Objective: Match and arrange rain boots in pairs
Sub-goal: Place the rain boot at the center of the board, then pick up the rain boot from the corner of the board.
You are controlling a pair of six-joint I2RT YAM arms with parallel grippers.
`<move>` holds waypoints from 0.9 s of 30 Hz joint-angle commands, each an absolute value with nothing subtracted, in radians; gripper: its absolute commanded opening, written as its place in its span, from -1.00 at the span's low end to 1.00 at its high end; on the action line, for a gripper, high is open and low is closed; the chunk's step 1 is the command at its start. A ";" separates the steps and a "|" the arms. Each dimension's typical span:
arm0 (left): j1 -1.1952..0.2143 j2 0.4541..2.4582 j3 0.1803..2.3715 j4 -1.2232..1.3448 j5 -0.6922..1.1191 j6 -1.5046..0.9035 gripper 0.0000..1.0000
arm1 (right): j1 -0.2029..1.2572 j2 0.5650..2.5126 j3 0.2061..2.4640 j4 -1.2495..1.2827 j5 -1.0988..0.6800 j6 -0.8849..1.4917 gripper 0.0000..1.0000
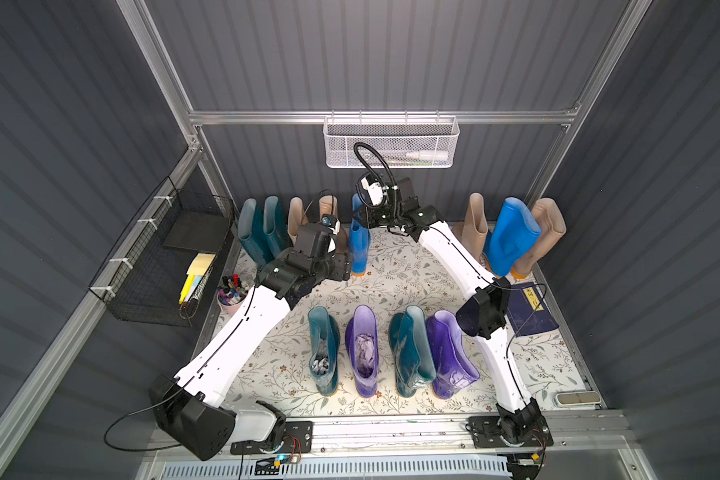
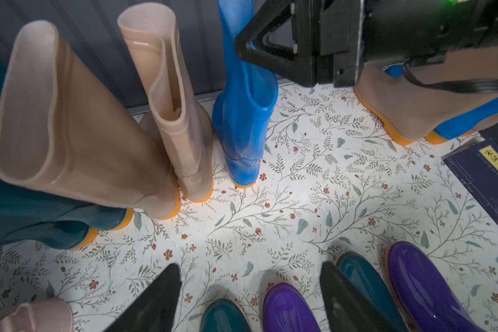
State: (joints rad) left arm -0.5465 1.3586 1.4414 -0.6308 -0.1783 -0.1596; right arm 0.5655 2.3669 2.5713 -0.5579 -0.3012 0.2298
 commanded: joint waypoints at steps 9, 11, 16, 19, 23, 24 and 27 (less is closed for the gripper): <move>-0.541 1.406 1.583 -0.598 -0.103 -0.107 0.64 | 0.543 2.116 2.461 -0.592 -0.230 0.189 -0.11; -0.541 1.409 1.588 -0.580 -0.087 -0.112 0.65 | 0.528 2.077 2.447 -0.623 -0.217 0.175 -0.10; -0.541 1.425 1.602 -0.538 -0.043 -0.123 0.65 | 0.465 1.946 2.341 -0.680 -0.164 0.119 -0.03; -0.541 1.431 1.601 -0.511 -0.011 -0.130 0.65 | 0.400 1.858 2.239 -0.681 -0.148 0.106 0.00; -0.540 1.437 1.599 -0.485 0.039 -0.140 0.65 | 0.295 1.749 2.118 -0.684 -0.124 0.099 0.01; -0.541 1.435 1.596 -0.476 0.054 -0.142 0.65 | 0.265 1.724 2.087 -0.686 -0.115 0.095 0.04; -0.541 1.427 1.574 -0.452 0.091 -0.155 0.64 | 0.178 1.667 2.016 -0.703 -0.095 0.085 0.08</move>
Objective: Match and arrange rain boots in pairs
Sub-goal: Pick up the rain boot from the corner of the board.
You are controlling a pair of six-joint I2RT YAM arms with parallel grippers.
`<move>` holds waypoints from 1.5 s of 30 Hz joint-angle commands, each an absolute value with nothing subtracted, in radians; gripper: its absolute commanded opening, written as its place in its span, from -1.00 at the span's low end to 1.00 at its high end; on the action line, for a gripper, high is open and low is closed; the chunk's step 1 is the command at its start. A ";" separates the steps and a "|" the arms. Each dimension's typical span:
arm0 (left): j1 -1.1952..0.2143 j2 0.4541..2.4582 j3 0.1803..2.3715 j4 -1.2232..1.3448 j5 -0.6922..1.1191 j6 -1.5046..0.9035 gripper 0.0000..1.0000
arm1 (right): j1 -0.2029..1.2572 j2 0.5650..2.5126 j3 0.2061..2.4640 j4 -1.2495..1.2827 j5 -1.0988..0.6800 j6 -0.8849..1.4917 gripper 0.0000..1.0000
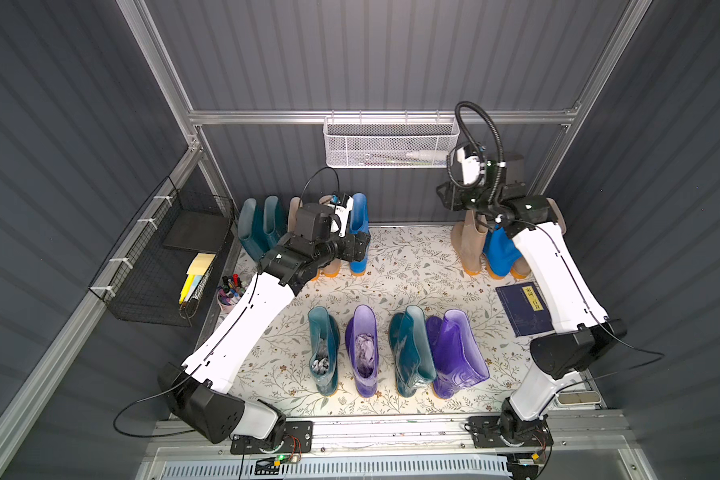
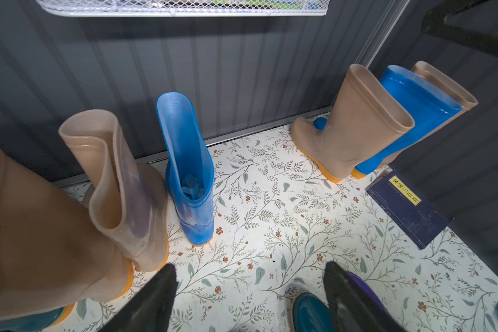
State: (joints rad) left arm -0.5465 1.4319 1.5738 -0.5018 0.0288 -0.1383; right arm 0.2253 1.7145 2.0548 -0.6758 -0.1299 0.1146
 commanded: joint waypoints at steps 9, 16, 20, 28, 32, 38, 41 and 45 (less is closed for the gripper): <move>-0.549 1.375 1.450 -0.345 0.196 -0.250 0.64 | -0.077 1.634 1.944 -0.796 -0.062 0.072 0.14; -0.567 1.344 1.340 -0.271 0.238 -0.302 0.63 | -0.178 1.679 1.958 -0.837 -0.044 0.052 0.21; -0.572 1.326 1.266 -0.205 0.251 -0.339 0.63 | -0.202 1.717 1.997 -0.857 -0.045 0.050 0.27; -0.577 1.306 1.231 -0.191 0.271 -0.351 0.61 | -0.203 1.790 2.079 -0.888 -0.030 0.033 0.39; -0.577 1.278 1.209 -0.193 0.255 -0.342 0.62 | -0.203 1.790 2.077 -0.885 -0.032 0.030 0.46; -0.577 1.254 1.196 -0.206 0.252 -0.331 0.62 | -0.202 1.737 1.988 -0.831 -0.042 0.062 0.48; -0.577 1.250 1.192 -0.210 0.248 -0.324 0.62 | -0.203 1.662 1.846 -0.738 -0.060 0.075 0.49; -0.576 1.252 1.202 -0.225 0.250 -0.321 0.62 | -0.204 1.576 1.678 -0.627 -0.053 0.077 0.49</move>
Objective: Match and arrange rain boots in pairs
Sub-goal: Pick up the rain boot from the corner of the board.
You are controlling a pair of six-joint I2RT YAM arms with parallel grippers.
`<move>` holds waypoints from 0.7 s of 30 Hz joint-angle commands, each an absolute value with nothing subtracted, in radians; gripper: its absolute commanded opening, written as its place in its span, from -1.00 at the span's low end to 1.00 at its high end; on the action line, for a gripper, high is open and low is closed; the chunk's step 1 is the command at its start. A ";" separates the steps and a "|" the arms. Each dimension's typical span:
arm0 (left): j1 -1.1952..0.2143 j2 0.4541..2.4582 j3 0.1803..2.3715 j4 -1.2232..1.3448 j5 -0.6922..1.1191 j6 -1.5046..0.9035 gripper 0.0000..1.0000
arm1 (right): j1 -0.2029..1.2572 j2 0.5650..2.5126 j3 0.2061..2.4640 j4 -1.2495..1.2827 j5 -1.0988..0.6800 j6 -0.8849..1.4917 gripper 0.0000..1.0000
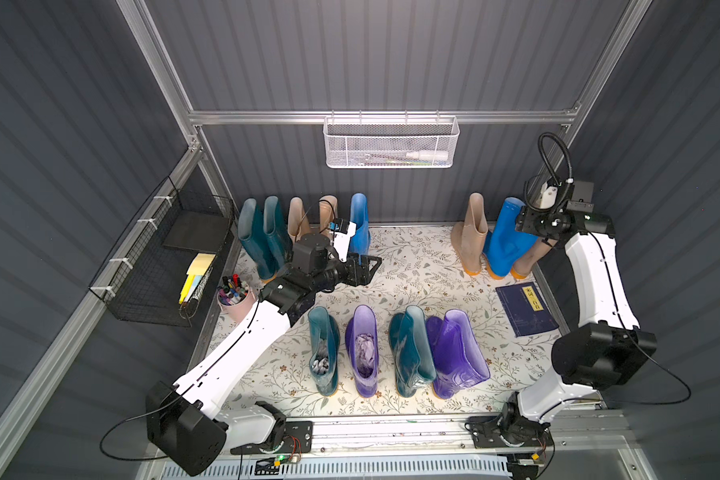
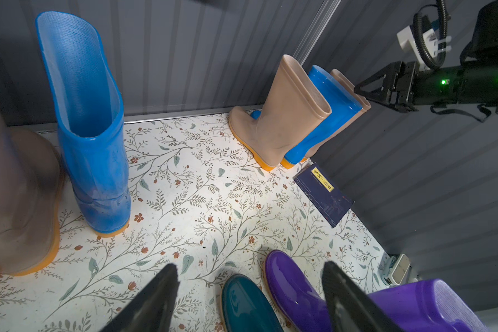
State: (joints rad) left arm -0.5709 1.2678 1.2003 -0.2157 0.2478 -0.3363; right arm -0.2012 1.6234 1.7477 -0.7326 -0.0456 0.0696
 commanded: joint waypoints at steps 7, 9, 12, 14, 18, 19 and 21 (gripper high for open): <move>-0.576 1.260 1.208 -0.226 0.250 -0.325 0.62 | -0.214 1.531 1.542 -0.523 -0.036 0.065 0.50; -0.576 1.264 1.206 -0.224 0.250 -0.331 0.62 | -0.222 1.532 1.530 -0.511 -0.033 0.061 0.51; -0.577 1.267 1.202 -0.222 0.251 -0.338 0.62 | -0.232 1.540 1.532 -0.510 -0.032 0.061 0.51; -0.576 1.268 1.202 -0.220 0.250 -0.339 0.62 | -0.240 1.547 1.534 -0.508 -0.035 0.063 0.52; -0.577 1.278 1.213 -0.225 0.254 -0.336 0.62 | -0.252 1.569 1.540 -0.500 -0.045 0.068 0.52; -0.577 1.281 1.216 -0.228 0.253 -0.335 0.62 | -0.253 1.575 1.541 -0.497 -0.050 0.068 0.52; -0.577 1.285 1.223 -0.229 0.254 -0.337 0.62 | -0.259 1.591 1.544 -0.490 -0.052 0.073 0.51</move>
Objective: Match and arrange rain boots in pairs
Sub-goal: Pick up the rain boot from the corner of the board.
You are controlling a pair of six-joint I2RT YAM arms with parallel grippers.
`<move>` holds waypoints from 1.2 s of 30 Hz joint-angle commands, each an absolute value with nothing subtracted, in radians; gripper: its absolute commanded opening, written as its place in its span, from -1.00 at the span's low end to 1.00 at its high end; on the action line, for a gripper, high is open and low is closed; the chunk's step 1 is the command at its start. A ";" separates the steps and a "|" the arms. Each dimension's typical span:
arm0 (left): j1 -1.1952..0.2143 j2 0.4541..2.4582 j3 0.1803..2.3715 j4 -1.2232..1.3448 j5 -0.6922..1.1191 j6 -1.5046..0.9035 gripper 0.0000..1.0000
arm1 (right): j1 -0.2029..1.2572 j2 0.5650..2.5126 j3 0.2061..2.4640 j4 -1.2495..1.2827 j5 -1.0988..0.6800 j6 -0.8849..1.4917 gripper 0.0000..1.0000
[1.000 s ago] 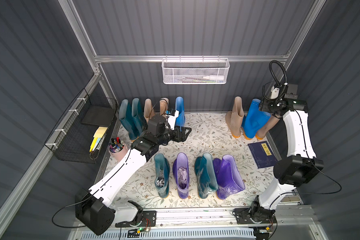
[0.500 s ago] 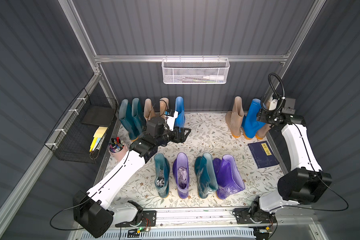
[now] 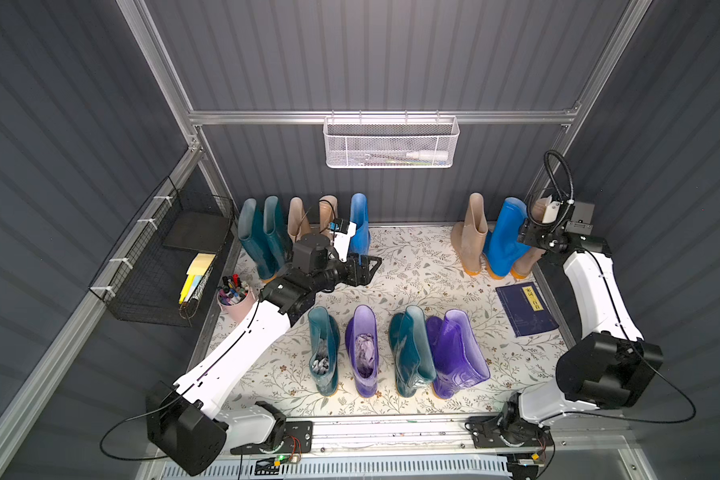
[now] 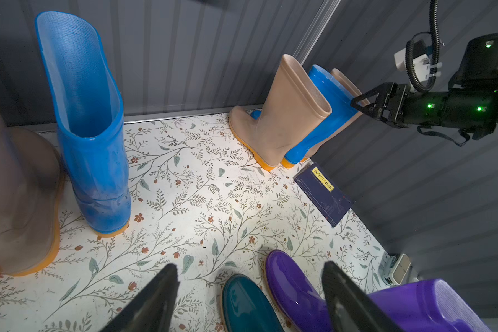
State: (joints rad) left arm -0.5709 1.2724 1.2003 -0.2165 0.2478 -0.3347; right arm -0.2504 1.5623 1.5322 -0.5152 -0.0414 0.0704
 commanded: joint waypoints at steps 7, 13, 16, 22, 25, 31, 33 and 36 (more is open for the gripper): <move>-0.577 1.295 1.231 -0.233 0.254 -0.342 0.62 | -0.275 1.645 1.557 -0.421 -0.101 0.069 0.50; -0.578 1.307 1.239 -0.230 0.256 -0.357 0.62 | -0.283 1.706 1.576 -0.370 -0.129 0.060 0.45; -0.578 1.314 1.247 -0.236 0.255 -0.358 0.61 | -0.284 1.729 1.581 -0.334 -0.167 0.056 0.41; -0.578 1.333 1.265 -0.243 0.258 -0.361 0.61 | -0.287 1.779 1.619 -0.306 -0.248 0.052 0.27; -0.578 1.347 1.275 -0.241 0.261 -0.364 0.60 | -0.287 1.799 1.644 -0.322 -0.286 0.051 0.04; -0.580 1.372 1.295 -0.239 0.269 -0.364 0.59 | -0.287 1.799 1.655 -0.347 -0.347 0.059 -0.63; -0.580 1.379 1.299 -0.237 0.273 -0.364 0.58 | -0.287 1.792 1.652 -0.359 -0.355 0.061 -0.79; -0.581 1.384 1.300 -0.237 0.276 -0.364 0.57 | -0.287 1.774 1.640 -0.362 -0.370 0.076 -0.96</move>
